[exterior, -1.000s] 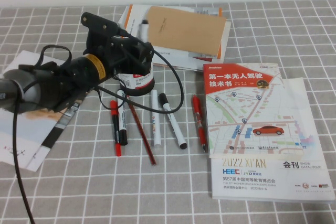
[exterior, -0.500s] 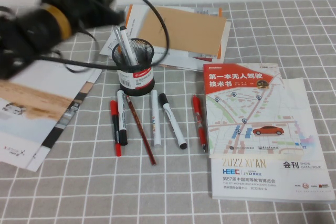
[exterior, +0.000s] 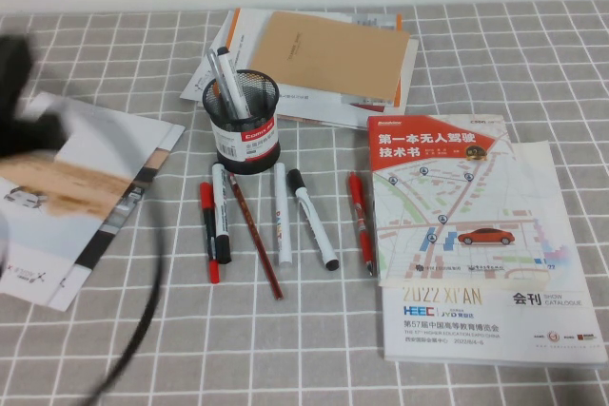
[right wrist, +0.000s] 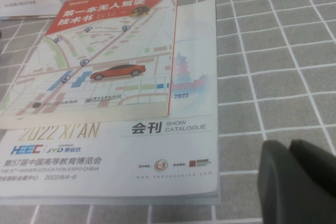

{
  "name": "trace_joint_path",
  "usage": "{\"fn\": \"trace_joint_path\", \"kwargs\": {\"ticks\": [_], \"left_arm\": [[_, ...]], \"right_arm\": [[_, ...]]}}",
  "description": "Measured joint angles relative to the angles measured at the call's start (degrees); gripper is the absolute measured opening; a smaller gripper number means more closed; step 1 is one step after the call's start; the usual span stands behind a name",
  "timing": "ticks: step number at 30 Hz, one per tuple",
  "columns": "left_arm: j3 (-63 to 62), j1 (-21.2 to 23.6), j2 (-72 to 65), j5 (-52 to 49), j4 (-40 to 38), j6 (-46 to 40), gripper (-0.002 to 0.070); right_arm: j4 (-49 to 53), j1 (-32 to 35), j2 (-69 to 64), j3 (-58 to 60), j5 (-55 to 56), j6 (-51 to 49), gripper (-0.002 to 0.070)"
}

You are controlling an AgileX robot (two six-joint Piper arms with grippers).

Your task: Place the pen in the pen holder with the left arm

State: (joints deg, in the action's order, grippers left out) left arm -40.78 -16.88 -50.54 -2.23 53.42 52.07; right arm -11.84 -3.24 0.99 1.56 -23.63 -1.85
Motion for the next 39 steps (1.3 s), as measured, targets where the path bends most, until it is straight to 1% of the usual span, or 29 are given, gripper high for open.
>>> {"fn": "trace_joint_path", "kwargs": {"ticks": [6,10,14,20,22,24,26,29,32,35,39], "left_arm": [[11.82,0.0,17.62,-4.45,-0.35,2.67,0.0],[18.48,0.0,25.33,-7.22,-0.35,3.71,0.0],[23.79,0.0,28.79,-9.67,-0.49,4.26,0.0],[28.36,0.0,29.31,-10.29,-1.09,9.69,0.0],[30.35,0.22,30.46,-11.01,-4.33,8.99,0.0],[32.12,1.67,32.74,-12.99,-11.01,3.89,0.0],[34.11,4.17,36.47,-14.16,-19.27,-3.81,0.0],[37.11,8.87,42.96,-14.01,-30.72,-17.54,0.0],[39.49,12.58,48.74,-13.86,-39.79,-28.35,0.0],[41.58,14.35,50.92,-12.9,-45.46,-36.42,0.0],[42.16,14.77,50.93,-12.98,-47.74,-40.31,0.0]], "right_arm": [[0.0,0.0,0.0,0.0,0.0,0.0,-0.0013],[-0.23,0.0,0.0,0.0,0.0,0.0,-0.0013],[-0.17,0.0,0.0,0.0,0.0,0.0,-0.0013],[-0.48,0.0,0.0,0.0,0.0,0.0,-0.0013],[-0.58,0.0,0.0,0.0,0.0,0.0,-0.0013],[-0.58,0.0,0.0,0.0,0.0,0.0,-0.0013],[-0.6,0.0,0.0,0.0,0.0,0.0,-0.0013],[-0.82,0.0,0.0,0.0,0.0,0.0,-0.0013],[-0.82,0.0,0.0,0.0,0.0,0.0,-0.0013],[-1.05,0.0,0.0,0.0,-0.1,0.0,-0.0013],[-1.28,0.0,0.0,0.0,-0.1,0.0,-0.0013]]}}
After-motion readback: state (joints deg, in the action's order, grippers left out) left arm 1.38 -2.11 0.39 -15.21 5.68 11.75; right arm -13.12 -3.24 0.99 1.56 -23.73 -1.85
